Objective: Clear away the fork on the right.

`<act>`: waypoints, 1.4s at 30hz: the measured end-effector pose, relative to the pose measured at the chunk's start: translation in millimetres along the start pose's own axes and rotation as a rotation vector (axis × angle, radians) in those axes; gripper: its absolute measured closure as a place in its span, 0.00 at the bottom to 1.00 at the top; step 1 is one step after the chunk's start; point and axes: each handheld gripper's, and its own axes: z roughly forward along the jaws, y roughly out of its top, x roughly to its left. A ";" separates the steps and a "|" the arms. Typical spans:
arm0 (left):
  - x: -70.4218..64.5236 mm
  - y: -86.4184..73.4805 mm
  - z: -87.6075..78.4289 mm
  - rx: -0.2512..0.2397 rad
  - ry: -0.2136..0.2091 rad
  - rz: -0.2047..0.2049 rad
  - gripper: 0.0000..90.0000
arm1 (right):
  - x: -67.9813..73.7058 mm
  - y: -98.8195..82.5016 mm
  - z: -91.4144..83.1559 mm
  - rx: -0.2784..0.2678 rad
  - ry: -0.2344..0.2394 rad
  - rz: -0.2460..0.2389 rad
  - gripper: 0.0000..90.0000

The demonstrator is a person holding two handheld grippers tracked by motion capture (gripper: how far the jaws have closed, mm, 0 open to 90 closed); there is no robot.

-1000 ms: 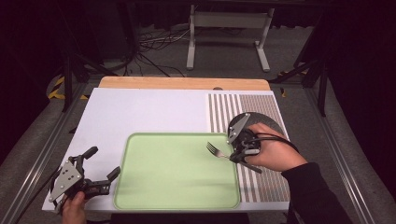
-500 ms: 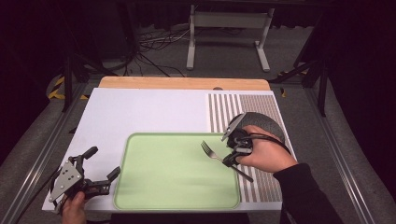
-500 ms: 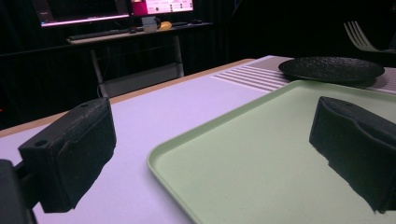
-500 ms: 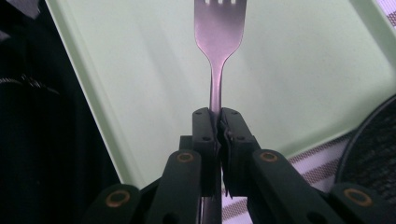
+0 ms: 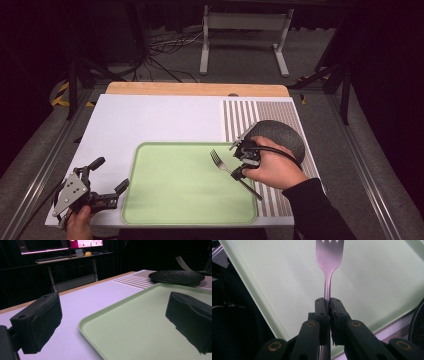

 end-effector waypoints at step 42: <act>0.4 -0.4 0.6 -0.008 0.001 -0.002 0.01 | -1.1 9.4 39.8 0.013 -0.121 0.289 0.94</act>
